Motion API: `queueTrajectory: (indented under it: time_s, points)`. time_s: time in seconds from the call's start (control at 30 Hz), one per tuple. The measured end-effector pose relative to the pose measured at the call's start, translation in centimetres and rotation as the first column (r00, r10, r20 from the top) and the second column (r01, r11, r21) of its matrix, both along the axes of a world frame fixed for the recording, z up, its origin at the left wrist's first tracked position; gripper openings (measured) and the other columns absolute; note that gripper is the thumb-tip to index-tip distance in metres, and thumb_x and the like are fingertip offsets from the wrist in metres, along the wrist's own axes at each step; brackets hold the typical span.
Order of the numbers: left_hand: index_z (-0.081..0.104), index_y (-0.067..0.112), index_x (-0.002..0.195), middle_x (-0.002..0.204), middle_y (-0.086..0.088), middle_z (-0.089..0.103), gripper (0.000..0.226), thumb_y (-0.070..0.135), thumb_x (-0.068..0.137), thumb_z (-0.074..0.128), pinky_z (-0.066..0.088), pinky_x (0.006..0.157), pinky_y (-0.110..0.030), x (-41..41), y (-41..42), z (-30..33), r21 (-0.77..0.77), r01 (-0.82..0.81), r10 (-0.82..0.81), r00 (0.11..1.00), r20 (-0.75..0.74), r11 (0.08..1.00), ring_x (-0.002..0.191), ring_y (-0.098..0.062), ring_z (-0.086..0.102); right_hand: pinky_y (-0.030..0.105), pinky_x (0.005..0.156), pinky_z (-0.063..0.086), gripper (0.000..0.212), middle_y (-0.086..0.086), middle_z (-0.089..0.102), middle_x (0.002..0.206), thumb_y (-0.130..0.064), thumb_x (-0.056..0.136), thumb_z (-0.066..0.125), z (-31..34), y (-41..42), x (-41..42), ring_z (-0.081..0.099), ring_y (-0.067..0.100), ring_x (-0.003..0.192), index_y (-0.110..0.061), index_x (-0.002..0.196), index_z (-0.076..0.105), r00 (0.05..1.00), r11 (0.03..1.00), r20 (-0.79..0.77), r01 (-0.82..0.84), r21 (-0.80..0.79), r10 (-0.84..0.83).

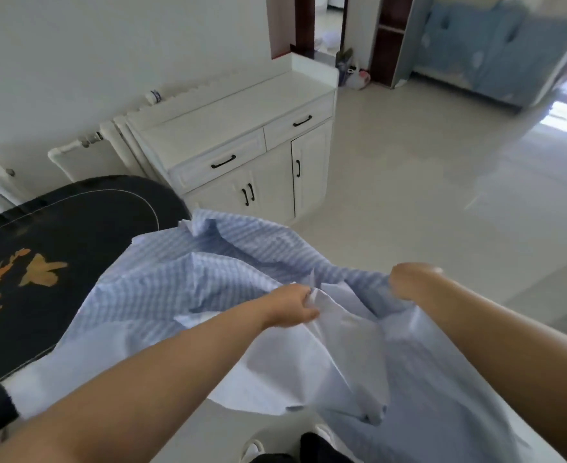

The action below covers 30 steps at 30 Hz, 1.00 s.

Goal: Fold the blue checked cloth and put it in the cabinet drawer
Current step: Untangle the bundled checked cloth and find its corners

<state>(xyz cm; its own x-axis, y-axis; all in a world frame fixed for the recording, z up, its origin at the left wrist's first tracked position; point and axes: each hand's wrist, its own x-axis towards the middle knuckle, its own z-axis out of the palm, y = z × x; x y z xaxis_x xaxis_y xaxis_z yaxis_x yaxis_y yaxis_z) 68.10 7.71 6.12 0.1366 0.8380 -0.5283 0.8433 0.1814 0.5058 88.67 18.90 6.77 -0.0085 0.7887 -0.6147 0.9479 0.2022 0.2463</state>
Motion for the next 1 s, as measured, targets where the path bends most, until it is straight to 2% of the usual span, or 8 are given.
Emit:
queueTrajectory:
  time_s: [0.13, 0.27, 0.4, 0.57, 0.67, 0.73, 0.83, 1.0]
  points:
    - [0.048, 0.012, 0.075, 0.094, -0.014, 0.063, 0.035, 0.037, 0.099, 0.04, 0.035, 0.069, -0.032, 1.1, 1.6, -0.5, 0.144, 0.043, -0.022, 0.989, -0.147, 0.989, 0.094, -0.033, 0.058, 0.04, 0.101, 0.039, 0.038, 0.006, 0.048, 0.14, -0.014, 0.091, 0.053, 1.0, 0.6, 4.1, 0.045, 0.028, 0.129, -0.013, 0.129, 0.052, 0.985, 0.985, 0.048, 0.161, 0.059, -0.164]
    - [0.067, 0.009, 0.1, 0.112, -0.017, 0.055, 0.041, 0.038, 0.099, 0.037, 0.042, 0.088, -0.038, -2.6, 2.4, -0.9, 0.305, 0.092, 0.029, 0.929, -0.37, 0.948, 0.106, -0.036, 0.053, 0.042, 0.099, 0.04, 0.033, 0.009, 0.051, 0.136, -0.019, 0.096, 0.043, 0.3, 1.2, 5.0, 0.049, 0.031, 0.124, -0.015, 0.127, 0.053, 0.978, 0.985, -0.166, 0.146, 0.095, -0.129]
    - [0.072, 0.008, 0.073, 0.086, -0.007, 0.067, 0.045, 0.034, 0.089, 0.04, 0.05, 0.078, -0.043, -6.3, 2.0, -0.4, 0.577, 0.313, -0.01, 0.884, -0.467, 0.754, 0.088, -0.033, 0.063, 0.034, 0.089, 0.045, 0.038, 0.003, 0.062, 0.108, -0.049, 0.091, 0.05, 0.5, 0.5, 2.3, 0.061, 0.028, 0.104, -0.027, 0.122, 0.051, 0.69, 0.981, -0.721, 0.17, 0.091, -0.053]
    - [0.057, 0.017, 0.061, 0.053, -0.001, 0.058, 0.027, 0.024, 0.087, 0.055, 0.051, 0.058, -0.028, -5.7, 1.0, 2.1, 0.651, 0.59, -0.215, 0.797, -0.565, 0.478, 0.047, -0.027, 0.054, 0.021, 0.098, 0.03, 0.089, -0.009, 0.039, 0.144, -0.04, 0.079, 0.073, 3.2, -3.2, -4.6, 0.04, 0.011, 0.127, -0.037, 0.148, 0.016, 0.516, 0.977, -0.85, -0.213, -0.011, 0.103]
    - [0.061, 0.019, 0.064, 0.045, -0.003, 0.052, 0.031, 0.037, 0.087, 0.048, 0.025, 0.04, -0.019, -4.1, 0.2, 4.3, 0.737, 0.519, -0.141, 0.847, -0.513, 0.434, 0.035, -0.026, 0.048, 0.018, 0.071, 0.036, 0.021, -0.015, 0.056, 0.091, -0.043, 0.082, 0.069, 4.1, -4.5, -7.6, 0.052, 0.012, 0.09, -0.04, 0.098, 0.056, 0.619, 0.932, -0.753, -0.361, -0.02, 0.223]
    - [0.065, 0.018, 0.08, 0.054, -0.006, 0.059, 0.036, 0.05, 0.086, 0.05, 0.031, 0.043, -0.024, -4.6, -0.2, 5.9, 0.714, 0.443, -0.068, 0.87, -0.488, 0.542, 0.046, -0.029, 0.056, 0.024, 0.066, 0.037, 0.024, -0.005, 0.059, 0.081, -0.052, 0.084, 0.06, 4.8, -4.1, -8.8, 0.057, 0.02, 0.083, -0.029, 0.077, 0.056, 0.688, 0.91, -0.619, -0.398, 0.117, 0.38]
    - [0.058, 0.014, 0.096, 0.084, -0.007, 0.063, 0.048, 0.054, 0.074, 0.071, 0.043, 0.066, -0.034, -7.4, -0.1, 7.6, 0.353, 0.044, 0.057, 0.96, -0.273, 0.935, 0.078, -0.027, 0.057, 0.031, 0.073, 0.041, 0.029, 0.004, 0.065, 0.107, -0.051, 0.09, 0.048, 5.6, -2.1, -9.3, 0.06, 0.029, 0.1, -0.025, 0.094, 0.06, 0.75, 0.873, -0.471, -0.295, 0.389, 0.464]
    - [0.063, 0.01, 0.082, 0.081, -0.006, 0.059, 0.032, 0.04, 0.077, 0.072, 0.039, 0.063, -0.029, -12.3, -0.7, 7.6, 0.044, -0.051, 0.062, 0.954, -0.293, 0.998, 0.07, -0.022, 0.05, 0.029, 0.066, 0.037, 0.02, 0.003, 0.056, 0.087, -0.038, 0.092, 0.048, 8.3, -0.2, -10.6, 0.052, 0.027, 0.079, -0.025, 0.076, 0.047, 0.74, 0.867, -0.55, -0.089, 0.49, 0.387]
